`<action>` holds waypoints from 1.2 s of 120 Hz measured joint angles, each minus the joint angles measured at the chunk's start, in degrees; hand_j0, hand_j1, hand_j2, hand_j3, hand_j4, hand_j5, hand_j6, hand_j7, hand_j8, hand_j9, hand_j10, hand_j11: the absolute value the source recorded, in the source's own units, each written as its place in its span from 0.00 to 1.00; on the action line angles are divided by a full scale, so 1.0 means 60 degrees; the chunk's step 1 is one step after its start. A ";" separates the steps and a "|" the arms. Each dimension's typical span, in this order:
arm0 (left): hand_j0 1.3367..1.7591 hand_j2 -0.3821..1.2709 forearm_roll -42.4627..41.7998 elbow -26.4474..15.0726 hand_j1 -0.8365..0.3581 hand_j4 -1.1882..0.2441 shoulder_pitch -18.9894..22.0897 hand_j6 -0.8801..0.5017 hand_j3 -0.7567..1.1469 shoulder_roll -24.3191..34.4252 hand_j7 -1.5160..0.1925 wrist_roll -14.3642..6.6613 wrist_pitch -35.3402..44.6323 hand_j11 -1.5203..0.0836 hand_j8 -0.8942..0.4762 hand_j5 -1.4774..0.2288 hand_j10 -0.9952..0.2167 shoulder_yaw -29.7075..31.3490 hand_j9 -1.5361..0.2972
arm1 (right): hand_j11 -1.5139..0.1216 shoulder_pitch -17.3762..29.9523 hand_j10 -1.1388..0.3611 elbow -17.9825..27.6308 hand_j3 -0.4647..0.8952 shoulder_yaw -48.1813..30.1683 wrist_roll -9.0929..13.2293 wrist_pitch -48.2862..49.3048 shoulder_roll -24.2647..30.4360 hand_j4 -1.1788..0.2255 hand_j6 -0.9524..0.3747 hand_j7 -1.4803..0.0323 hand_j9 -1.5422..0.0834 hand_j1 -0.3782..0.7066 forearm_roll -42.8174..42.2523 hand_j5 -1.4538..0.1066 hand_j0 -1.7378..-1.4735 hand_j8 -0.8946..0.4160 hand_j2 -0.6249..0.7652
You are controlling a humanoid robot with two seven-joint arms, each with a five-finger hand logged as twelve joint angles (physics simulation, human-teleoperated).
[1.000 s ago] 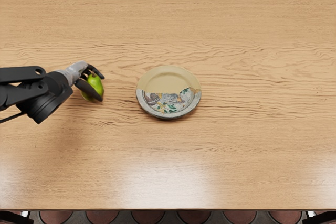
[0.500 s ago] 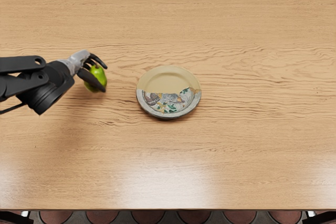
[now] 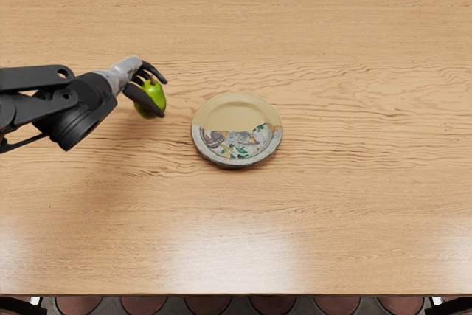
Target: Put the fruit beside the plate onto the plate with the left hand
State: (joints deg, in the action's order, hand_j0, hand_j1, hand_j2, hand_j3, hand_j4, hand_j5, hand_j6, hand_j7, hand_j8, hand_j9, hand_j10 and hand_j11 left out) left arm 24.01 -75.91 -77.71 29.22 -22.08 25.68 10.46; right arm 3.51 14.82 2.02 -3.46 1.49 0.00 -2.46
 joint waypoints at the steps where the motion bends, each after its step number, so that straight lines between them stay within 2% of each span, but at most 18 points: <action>1: 0.76 0.48 0.0002 -0.0001 0.50 0.41 -0.0012 0.25 0.40 -0.0010 0.42 0.0002 -0.0001 0.45 0.36 0.39 0.44 -0.0003 0.40 | 0.91 0.0000 0.75 -0.0001 0.34 0.0000 -0.0001 0.0000 0.0000 0.83 0.70 0.96 0.93 0.05 0.0000 0.91 0.30 0.67 0.45; 34: 0.76 0.54 -0.0016 -0.0007 0.47 0.41 -0.0268 0.24 0.40 -0.0572 0.42 -0.0007 -0.0001 0.45 0.35 0.39 0.44 -0.0169 0.40 | 0.91 0.0001 0.75 -0.0001 0.34 0.0000 0.0000 0.0000 0.0000 0.83 0.70 0.96 0.93 0.05 0.0000 0.91 0.30 0.67 0.45; 37: 0.76 0.52 -0.0003 -0.0005 0.47 0.41 -0.0286 0.24 0.40 -0.0622 0.42 -0.0009 0.0004 0.45 0.35 0.39 0.44 -0.0182 0.40 | 0.91 0.0001 0.75 -0.0002 0.34 0.0000 0.0001 0.0000 0.0000 0.83 0.70 0.96 0.93 0.05 0.0000 0.91 0.30 0.67 0.45; 42: 0.76 0.54 -0.0009 -0.0007 0.47 0.41 -0.0320 0.24 0.40 -0.0714 0.42 -0.0010 0.0002 0.45 0.35 0.39 0.44 -0.0198 0.40 | 0.91 0.0001 0.75 -0.0002 0.34 0.0000 0.0001 0.0000 0.0000 0.83 0.70 0.96 0.93 0.05 0.0000 0.91 0.30 0.67 0.45; 114: 0.76 0.55 -0.0014 -0.0006 0.47 0.41 -0.0480 0.23 0.40 -0.2005 0.42 -0.0013 0.0024 0.45 0.32 0.39 0.42 -0.0465 0.40 | 0.91 -0.0002 0.75 -0.0003 0.34 0.0000 -0.0001 0.0000 0.0000 0.83 0.70 0.96 0.93 0.05 0.0000 0.91 0.30 0.67 0.45; 132: 0.76 0.52 -0.0008 -0.0004 0.49 0.41 -0.0348 0.23 0.40 -0.2170 0.42 -0.0019 0.0033 0.45 0.32 0.40 0.41 -0.0483 0.40 | 0.91 -0.0001 0.75 -0.0001 0.34 0.0000 0.0001 0.0000 0.0000 0.83 0.70 0.96 0.93 0.05 0.0000 0.91 0.30 0.67 0.45; 144: 0.76 0.56 -0.0039 -0.0006 0.47 0.41 -0.0294 0.24 0.40 -0.2233 0.42 -0.0015 0.0028 0.45 0.33 0.39 0.42 -0.0480 0.40 | 0.91 -0.0001 0.75 -0.0003 0.34 0.0000 0.0002 0.0000 0.0000 0.83 0.70 0.96 0.93 0.05 0.0000 0.91 0.30 0.67 0.45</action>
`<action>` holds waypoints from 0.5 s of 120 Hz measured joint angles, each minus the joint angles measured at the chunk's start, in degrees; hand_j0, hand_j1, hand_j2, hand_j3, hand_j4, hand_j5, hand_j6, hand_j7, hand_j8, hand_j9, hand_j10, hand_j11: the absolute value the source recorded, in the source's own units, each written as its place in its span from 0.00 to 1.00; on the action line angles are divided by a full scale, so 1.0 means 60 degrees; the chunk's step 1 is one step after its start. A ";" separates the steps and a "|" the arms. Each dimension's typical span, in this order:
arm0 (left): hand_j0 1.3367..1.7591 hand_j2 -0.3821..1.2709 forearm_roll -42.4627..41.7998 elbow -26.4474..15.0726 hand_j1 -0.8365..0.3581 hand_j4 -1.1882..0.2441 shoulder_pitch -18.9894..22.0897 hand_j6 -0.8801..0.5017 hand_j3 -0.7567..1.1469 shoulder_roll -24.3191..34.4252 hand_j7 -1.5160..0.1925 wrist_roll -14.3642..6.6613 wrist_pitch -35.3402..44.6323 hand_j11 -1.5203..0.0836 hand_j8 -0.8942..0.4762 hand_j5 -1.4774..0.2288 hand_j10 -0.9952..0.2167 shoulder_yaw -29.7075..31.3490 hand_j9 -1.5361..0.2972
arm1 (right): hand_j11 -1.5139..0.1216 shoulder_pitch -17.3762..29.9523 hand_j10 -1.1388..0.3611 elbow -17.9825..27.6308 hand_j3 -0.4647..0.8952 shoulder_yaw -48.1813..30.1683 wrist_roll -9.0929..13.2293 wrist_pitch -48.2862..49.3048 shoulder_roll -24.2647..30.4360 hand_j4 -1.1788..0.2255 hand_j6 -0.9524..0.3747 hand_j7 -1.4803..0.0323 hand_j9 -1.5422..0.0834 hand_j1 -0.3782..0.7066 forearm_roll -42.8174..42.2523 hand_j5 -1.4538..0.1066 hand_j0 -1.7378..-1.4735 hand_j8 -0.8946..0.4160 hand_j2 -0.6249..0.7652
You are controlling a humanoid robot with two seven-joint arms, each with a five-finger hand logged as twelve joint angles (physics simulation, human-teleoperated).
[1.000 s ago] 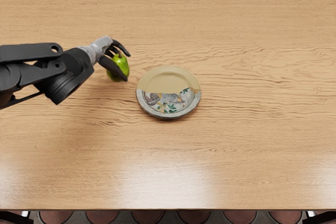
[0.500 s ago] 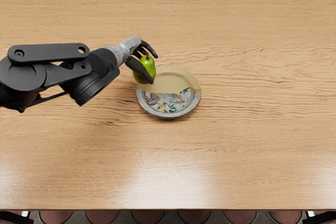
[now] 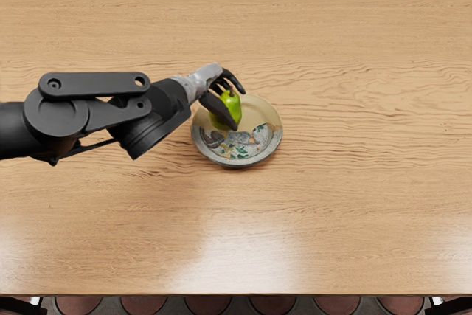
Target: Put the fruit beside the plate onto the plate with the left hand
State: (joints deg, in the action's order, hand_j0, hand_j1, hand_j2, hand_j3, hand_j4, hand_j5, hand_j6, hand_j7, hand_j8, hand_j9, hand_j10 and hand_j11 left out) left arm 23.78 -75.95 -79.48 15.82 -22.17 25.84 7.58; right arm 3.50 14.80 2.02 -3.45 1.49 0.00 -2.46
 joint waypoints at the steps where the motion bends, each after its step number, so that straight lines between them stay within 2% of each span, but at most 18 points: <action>1: 0.76 0.56 -0.0002 0.0000 0.46 0.41 0.0002 0.24 0.40 0.0000 0.42 0.0000 0.0000 0.45 0.33 0.39 0.42 0.0000 0.40 | 0.91 -0.0001 0.75 0.0000 0.34 0.0000 0.0000 0.0000 0.0000 0.83 0.70 0.96 0.93 0.05 0.0000 0.91 0.30 0.67 0.45; 35: 0.76 0.60 -0.0032 0.0000 0.42 0.42 0.0191 0.25 0.40 -0.0029 0.42 0.0013 -0.0013 0.46 0.35 0.40 0.45 0.0021 0.41 | 0.91 0.0000 0.75 -0.0001 0.34 0.0000 -0.0003 0.0000 0.0000 0.83 0.70 0.96 0.93 0.05 0.0000 0.91 0.30 0.67 0.45; 60: 0.76 0.58 -0.0066 0.0001 0.44 0.42 0.0268 0.24 0.40 -0.0029 0.43 0.0009 -0.0024 0.47 0.33 0.41 0.43 0.0050 0.41 | 0.91 -0.0001 0.75 0.0002 0.34 0.0000 -0.0001 0.0000 0.0000 0.83 0.70 0.96 0.93 0.05 0.0000 0.91 0.30 0.67 0.45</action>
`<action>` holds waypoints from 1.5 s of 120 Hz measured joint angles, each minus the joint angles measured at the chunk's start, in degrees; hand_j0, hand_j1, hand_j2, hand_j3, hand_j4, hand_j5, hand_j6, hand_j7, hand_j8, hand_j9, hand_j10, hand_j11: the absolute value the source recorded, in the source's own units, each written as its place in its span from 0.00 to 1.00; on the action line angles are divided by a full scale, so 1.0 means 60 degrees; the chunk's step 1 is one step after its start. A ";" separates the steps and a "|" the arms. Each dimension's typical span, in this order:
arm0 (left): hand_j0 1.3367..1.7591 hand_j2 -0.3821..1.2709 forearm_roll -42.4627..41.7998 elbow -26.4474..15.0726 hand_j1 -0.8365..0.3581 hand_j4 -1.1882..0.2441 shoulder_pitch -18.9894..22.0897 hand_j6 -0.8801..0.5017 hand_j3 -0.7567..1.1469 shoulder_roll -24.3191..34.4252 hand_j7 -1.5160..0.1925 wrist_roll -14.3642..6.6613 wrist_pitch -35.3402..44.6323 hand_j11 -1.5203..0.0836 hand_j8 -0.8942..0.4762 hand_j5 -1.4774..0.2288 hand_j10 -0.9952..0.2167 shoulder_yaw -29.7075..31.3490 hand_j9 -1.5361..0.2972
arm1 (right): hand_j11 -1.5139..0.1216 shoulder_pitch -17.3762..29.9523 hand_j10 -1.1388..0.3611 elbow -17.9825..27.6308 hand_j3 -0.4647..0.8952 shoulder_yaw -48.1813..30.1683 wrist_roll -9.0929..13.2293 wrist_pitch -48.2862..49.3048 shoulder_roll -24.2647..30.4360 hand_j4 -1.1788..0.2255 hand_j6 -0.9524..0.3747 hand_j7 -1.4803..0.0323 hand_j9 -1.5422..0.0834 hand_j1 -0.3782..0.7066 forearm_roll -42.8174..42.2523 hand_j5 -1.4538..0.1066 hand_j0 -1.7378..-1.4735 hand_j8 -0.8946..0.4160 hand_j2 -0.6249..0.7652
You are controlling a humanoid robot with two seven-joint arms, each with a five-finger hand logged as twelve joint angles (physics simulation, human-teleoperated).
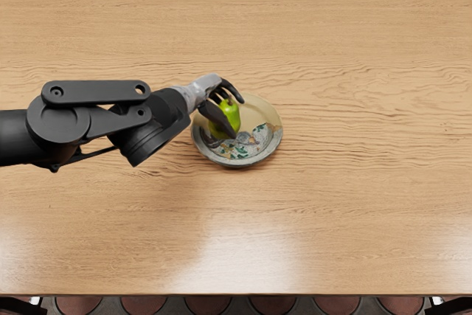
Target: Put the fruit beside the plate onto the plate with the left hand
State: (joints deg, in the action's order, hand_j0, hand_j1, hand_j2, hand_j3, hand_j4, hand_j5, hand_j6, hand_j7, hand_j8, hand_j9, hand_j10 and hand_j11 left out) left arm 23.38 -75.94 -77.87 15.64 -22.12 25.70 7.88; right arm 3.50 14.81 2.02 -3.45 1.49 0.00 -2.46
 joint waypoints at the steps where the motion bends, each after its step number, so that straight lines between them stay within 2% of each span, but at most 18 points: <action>1: 0.76 0.58 -0.0002 0.0000 0.44 0.42 0.0000 0.24 0.40 0.0000 0.43 0.0000 0.0000 0.47 0.33 0.41 0.43 0.0002 0.42 | 0.91 -0.0001 0.75 -0.0001 0.34 0.0000 0.0000 0.0000 0.0000 0.83 0.70 0.96 0.93 0.05 0.0000 0.91 0.30 0.67 0.45; 15: 0.76 0.58 -0.0011 0.0000 0.44 0.43 0.0000 0.23 0.40 -0.0003 0.44 0.0007 0.0000 0.48 0.33 0.42 0.42 0.0034 0.43 | 0.91 0.0002 0.75 0.0003 0.34 0.0000 -0.0001 0.0000 0.0000 0.83 0.70 0.96 0.93 0.05 0.0000 0.91 0.30 0.67 0.45; 26: 0.76 0.53 -0.0005 0.0000 0.46 0.45 0.0038 0.25 0.40 0.0000 0.47 0.0016 -0.0001 0.51 0.33 0.45 0.43 0.0052 0.45 | 0.91 0.0001 0.75 0.0001 0.34 0.0000 0.0002 0.0000 0.0000 0.83 0.70 0.96 0.93 0.05 0.0000 0.91 0.30 0.67 0.45; 50: 0.76 0.36 0.0010 0.0001 0.69 0.62 0.0059 0.42 0.40 0.0013 0.65 0.0080 0.0000 0.70 0.46 0.63 0.59 0.0060 0.62 | 0.91 0.0001 0.75 0.0002 0.34 0.0000 0.0002 0.0000 0.0000 0.83 0.70 0.96 0.93 0.05 0.0000 0.91 0.30 0.67 0.45; 66: 0.76 0.30 0.0012 0.0001 0.82 0.71 0.0023 0.51 0.40 0.0041 0.76 0.0093 0.0000 0.81 0.54 0.73 0.69 0.0020 0.72 | 0.91 -0.0001 0.75 -0.0001 0.34 0.0000 0.0001 0.0000 0.0000 0.83 0.70 0.96 0.93 0.05 0.0000 0.91 0.30 0.67 0.45; 81: 0.76 0.27 0.0015 -0.0010 0.90 0.76 -0.0015 0.57 0.40 0.0168 0.81 0.0096 -0.0004 0.87 0.59 0.79 0.75 -0.0178 0.77 | 0.91 0.0001 0.75 0.0000 0.34 0.0000 0.0000 0.0000 0.0000 0.83 0.70 0.96 0.93 0.05 0.0000 0.91 0.30 0.67 0.45; 106: 0.76 0.25 -0.0197 -0.0048 0.95 0.80 0.0058 0.61 0.40 0.1176 0.86 0.0103 -0.0006 0.91 0.62 0.83 0.79 -0.1201 0.81 | 0.91 0.0002 0.75 -0.0002 0.34 0.0000 -0.0005 0.0000 0.0000 0.83 0.70 0.96 0.93 0.05 0.0000 0.91 0.30 0.67 0.45; 115: 0.76 0.24 -0.0433 -0.0352 0.96 0.81 0.0072 0.61 0.40 0.1779 0.86 0.0103 -0.0063 0.92 0.63 0.84 0.80 -0.1495 0.82 | 0.91 -0.0001 0.75 0.0000 0.34 0.0000 -0.0005 0.0000 0.0000 0.83 0.70 0.96 0.93 0.05 0.0000 0.91 0.30 0.67 0.45; 148: 0.76 0.23 -0.1041 -0.1210 0.98 0.82 0.2005 0.63 0.40 0.4203 0.88 0.0098 -0.2696 0.94 0.64 0.85 0.81 -0.3831 0.83 | 0.91 0.0001 0.75 0.0001 0.34 0.0000 -0.0001 0.0000 0.0000 0.83 0.70 0.96 0.93 0.05 0.0000 0.91 0.30 0.67 0.45; 169: 0.76 0.23 -0.1846 -0.1584 0.98 0.82 0.3271 0.63 0.40 0.5040 0.88 0.0098 -0.4462 0.94 0.64 0.86 0.81 -0.5378 0.83 | 0.91 -0.0002 0.75 -0.0001 0.34 0.0000 -0.0002 0.0000 0.0000 0.83 0.70 0.96 0.93 0.05 0.0000 0.91 0.30 0.67 0.45; 180: 0.76 0.23 -0.2105 -0.1634 0.98 0.82 0.3424 0.63 0.40 0.5506 0.88 0.0101 -0.5824 0.94 0.65 0.86 0.81 -0.5892 0.83 | 0.91 0.0000 0.75 -0.0001 0.34 0.0000 -0.0003 0.0000 0.0000 0.83 0.70 0.96 0.93 0.05 0.0000 0.91 0.30 0.67 0.45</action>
State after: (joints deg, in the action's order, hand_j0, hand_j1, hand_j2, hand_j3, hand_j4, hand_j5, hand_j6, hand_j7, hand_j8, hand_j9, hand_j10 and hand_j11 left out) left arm 10.75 -85.74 -57.33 48.68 -21.51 -9.24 -27.48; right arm 3.50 14.80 2.02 -3.47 1.49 0.00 -2.46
